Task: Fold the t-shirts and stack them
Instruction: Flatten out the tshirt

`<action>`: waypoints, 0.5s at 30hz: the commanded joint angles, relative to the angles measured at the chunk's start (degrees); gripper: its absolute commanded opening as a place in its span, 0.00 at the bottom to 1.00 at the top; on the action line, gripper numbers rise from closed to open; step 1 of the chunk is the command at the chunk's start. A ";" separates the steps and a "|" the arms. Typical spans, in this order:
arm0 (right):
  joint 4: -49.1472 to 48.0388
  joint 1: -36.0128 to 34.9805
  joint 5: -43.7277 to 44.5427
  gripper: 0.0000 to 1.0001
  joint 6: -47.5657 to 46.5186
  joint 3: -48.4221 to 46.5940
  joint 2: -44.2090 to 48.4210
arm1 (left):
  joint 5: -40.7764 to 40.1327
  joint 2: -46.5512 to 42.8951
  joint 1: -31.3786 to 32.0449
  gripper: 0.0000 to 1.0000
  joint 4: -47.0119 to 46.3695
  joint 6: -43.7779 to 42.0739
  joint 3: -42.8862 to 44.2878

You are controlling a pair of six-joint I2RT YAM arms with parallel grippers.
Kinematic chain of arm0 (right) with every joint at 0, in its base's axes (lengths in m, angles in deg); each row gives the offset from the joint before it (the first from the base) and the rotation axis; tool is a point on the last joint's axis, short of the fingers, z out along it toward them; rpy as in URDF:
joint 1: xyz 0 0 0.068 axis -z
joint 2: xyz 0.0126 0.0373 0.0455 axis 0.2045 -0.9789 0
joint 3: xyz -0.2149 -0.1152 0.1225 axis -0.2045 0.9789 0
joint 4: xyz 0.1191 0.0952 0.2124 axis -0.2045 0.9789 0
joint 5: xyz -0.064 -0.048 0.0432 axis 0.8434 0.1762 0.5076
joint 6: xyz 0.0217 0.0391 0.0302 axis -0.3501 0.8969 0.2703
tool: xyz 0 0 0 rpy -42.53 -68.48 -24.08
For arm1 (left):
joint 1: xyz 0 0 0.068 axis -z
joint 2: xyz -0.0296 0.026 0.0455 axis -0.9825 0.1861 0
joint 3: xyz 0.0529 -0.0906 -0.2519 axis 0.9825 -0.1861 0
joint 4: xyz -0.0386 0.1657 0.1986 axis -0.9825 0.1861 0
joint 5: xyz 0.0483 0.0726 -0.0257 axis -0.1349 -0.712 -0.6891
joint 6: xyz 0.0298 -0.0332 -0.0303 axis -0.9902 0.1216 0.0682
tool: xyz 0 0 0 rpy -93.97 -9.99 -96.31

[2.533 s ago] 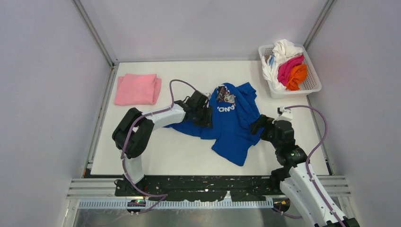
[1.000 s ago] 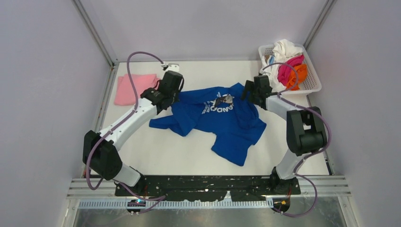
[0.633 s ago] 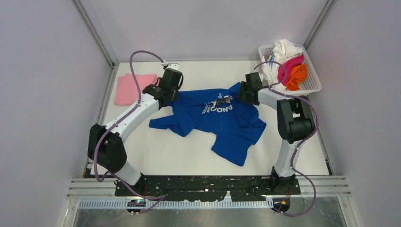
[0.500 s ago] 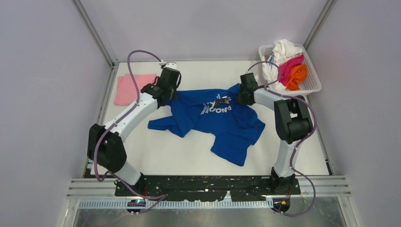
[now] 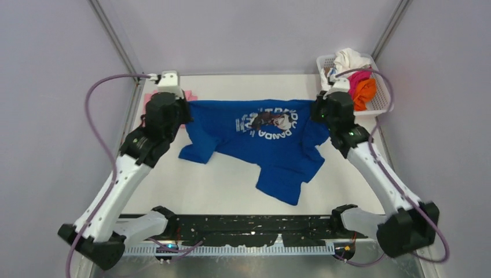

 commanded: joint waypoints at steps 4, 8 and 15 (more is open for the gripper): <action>3.30 0.14 -7.44 0.05 -5.59 -3.63 31.75 | 8.11 -22.85 0.39 0.00 -6.59 -3.32 0.80; 7.22 0.20 -12.51 0.05 -5.20 -12.22 41.67 | 14.35 -30.10 0.40 0.00 -7.47 -4.42 4.26; 14.62 0.27 -16.26 0.05 -4.82 -28.73 43.96 | 21.19 -34.30 0.40 0.00 -3.43 -5.55 15.07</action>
